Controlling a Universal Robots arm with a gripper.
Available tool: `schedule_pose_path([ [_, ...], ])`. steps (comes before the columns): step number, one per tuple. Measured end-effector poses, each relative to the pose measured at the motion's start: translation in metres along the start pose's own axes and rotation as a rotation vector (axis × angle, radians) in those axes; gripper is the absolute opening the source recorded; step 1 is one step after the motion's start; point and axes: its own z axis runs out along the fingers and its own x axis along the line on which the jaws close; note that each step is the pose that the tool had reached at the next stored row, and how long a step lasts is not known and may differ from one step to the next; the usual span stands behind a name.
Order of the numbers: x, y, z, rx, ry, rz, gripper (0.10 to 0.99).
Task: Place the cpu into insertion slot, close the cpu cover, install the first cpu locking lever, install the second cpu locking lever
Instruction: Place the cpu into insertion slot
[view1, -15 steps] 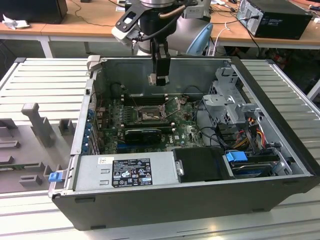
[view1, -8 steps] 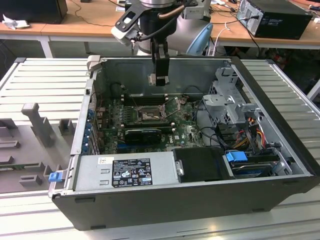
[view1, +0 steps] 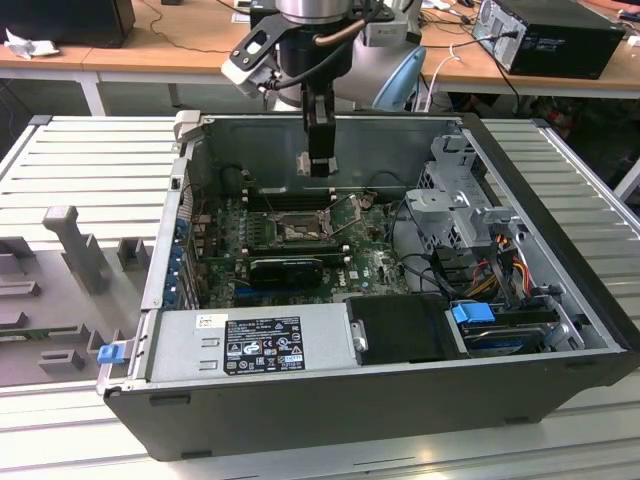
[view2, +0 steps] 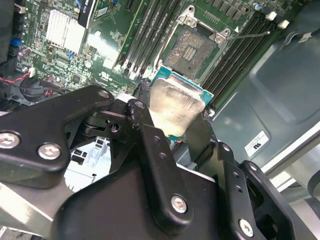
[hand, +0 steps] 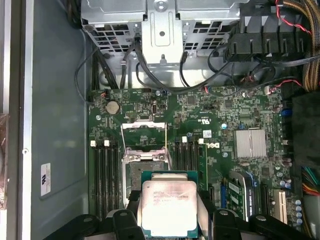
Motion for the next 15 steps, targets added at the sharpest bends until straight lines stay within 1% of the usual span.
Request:
schedule_pose_path([
  [11,-0.0002,-0.0012,0.0134,0.000,0.0001,0.000,0.529],
  [15,-0.0002,-0.0014,0.0160,0.000,0.0000,0.000,0.529],
])
